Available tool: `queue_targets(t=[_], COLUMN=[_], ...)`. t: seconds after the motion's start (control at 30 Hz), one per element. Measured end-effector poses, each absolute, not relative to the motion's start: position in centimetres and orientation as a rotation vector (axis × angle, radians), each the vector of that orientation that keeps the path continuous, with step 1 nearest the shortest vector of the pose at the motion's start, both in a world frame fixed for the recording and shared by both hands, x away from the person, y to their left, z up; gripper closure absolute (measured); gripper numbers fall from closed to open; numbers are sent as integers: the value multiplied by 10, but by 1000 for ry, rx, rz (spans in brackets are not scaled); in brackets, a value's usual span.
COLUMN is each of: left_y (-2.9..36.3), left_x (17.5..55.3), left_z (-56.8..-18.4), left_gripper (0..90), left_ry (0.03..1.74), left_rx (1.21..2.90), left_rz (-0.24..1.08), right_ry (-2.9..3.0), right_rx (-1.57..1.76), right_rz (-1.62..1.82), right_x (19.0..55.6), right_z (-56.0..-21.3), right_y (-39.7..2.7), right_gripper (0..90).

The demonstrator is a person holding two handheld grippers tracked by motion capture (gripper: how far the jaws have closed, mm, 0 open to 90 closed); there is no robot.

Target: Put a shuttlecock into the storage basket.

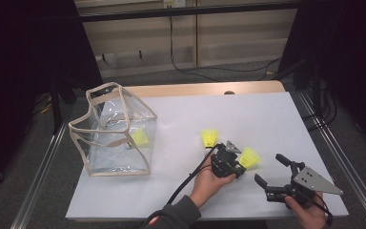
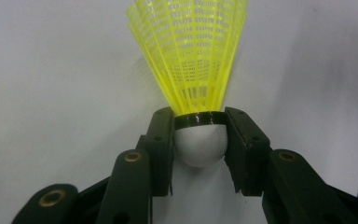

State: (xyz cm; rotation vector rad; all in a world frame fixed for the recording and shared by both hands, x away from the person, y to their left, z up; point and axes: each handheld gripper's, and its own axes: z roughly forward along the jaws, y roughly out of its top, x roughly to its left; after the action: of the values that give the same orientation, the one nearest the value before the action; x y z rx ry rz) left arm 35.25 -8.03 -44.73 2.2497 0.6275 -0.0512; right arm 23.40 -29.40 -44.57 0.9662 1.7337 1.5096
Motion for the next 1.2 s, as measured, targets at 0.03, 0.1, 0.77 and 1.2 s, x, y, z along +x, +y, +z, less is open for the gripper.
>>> queue_targets(t=[0.03, 0.1, 0.77, 1.2], left_y=[-78, -75, -30, -18], left_x=[353, 354, 360, 361], left_z=[-446, -443, -414, -404], left_gripper=[645, 645, 645, 645], left_ry=[629, 628, 619, 620], left_rx=[2255, 2255, 2231, 2233], left_rz=[-52, -56, -57, -79], right_ry=[1734, 1733, 1735, 1734], right_rx=[965, 964, 953, 952], right_rz=[1508, 1509, 1508, 1508], right_x=[234, 234, 234, 234], right_z=[-446, -446, -445, -445], right_y=[-294, -294, -293, -293], right_gripper=[15, 15, 15, 15])
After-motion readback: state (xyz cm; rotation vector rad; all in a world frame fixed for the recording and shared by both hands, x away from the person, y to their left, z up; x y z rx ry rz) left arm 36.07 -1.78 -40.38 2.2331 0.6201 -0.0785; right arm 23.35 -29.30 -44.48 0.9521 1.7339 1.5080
